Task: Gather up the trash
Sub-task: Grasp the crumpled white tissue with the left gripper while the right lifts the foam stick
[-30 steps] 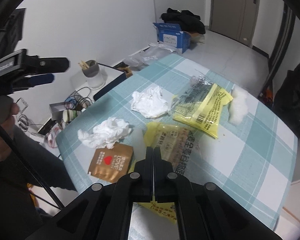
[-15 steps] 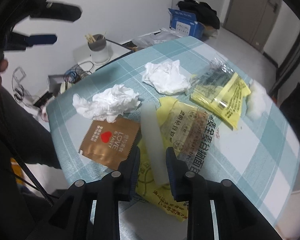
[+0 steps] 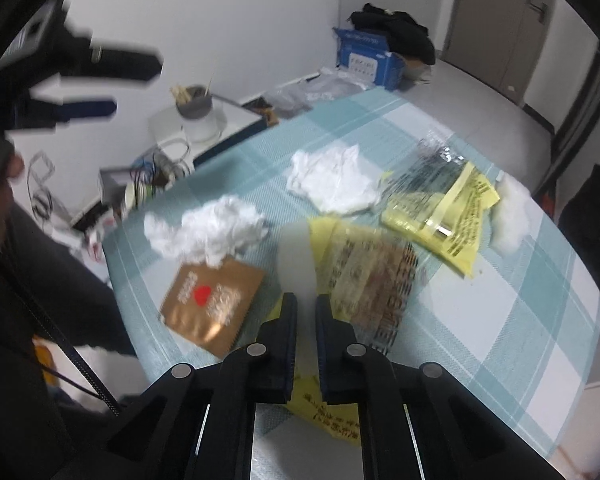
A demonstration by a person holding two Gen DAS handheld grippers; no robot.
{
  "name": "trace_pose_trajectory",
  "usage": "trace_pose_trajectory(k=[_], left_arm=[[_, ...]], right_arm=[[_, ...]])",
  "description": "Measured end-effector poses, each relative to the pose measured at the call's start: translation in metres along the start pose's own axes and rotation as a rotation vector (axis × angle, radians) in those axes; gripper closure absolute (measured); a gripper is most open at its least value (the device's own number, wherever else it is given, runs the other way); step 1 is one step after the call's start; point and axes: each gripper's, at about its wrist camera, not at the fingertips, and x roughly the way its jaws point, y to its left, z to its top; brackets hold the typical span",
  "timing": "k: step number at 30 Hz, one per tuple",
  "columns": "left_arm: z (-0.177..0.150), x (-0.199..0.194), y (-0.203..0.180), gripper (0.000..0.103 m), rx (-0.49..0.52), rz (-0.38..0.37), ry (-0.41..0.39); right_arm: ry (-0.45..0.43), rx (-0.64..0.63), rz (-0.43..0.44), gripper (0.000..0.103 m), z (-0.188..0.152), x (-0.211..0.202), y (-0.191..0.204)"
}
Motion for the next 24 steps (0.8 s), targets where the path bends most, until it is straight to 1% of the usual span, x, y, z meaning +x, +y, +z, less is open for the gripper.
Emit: trace_pose_trajectory(k=[5, 7, 11, 15, 18, 22, 24], left_arm=[[-0.001, 0.001, -0.006, 0.005, 0.032, -0.014, 0.006], [-0.001, 0.003, -0.008, 0.005, 0.034, -0.028, 0.02], [-0.004, 0.009, -0.013, 0.005, 0.05, -0.057, 0.058], [-0.013, 0.016, -0.019, 0.005, 0.091, -0.076, 0.12], [-0.022, 0.022, -0.025, 0.005, 0.13, -0.084, 0.168], [-0.031, 0.036, -0.03, 0.005, 0.151, -0.095, 0.256], [-0.034, 0.041, -0.033, 0.005, 0.156, -0.101, 0.295]], right_arm=[[-0.046, 0.08, 0.034, 0.095, 0.006, -0.016, -0.013], [-0.066, 0.113, 0.054, 0.095, 0.006, -0.025, -0.019], [-0.096, 0.157, 0.053, 0.095, 0.0, -0.042, -0.028], [-0.12, 0.206, 0.043, 0.095, -0.018, -0.062, -0.038], [-0.124, 0.241, 0.037, 0.095, -0.033, -0.07, -0.045], [-0.121, 0.294, 0.032, 0.095, -0.055, -0.072, -0.052], [-0.123, 0.325, 0.036, 0.095, -0.061, -0.072, -0.054]])
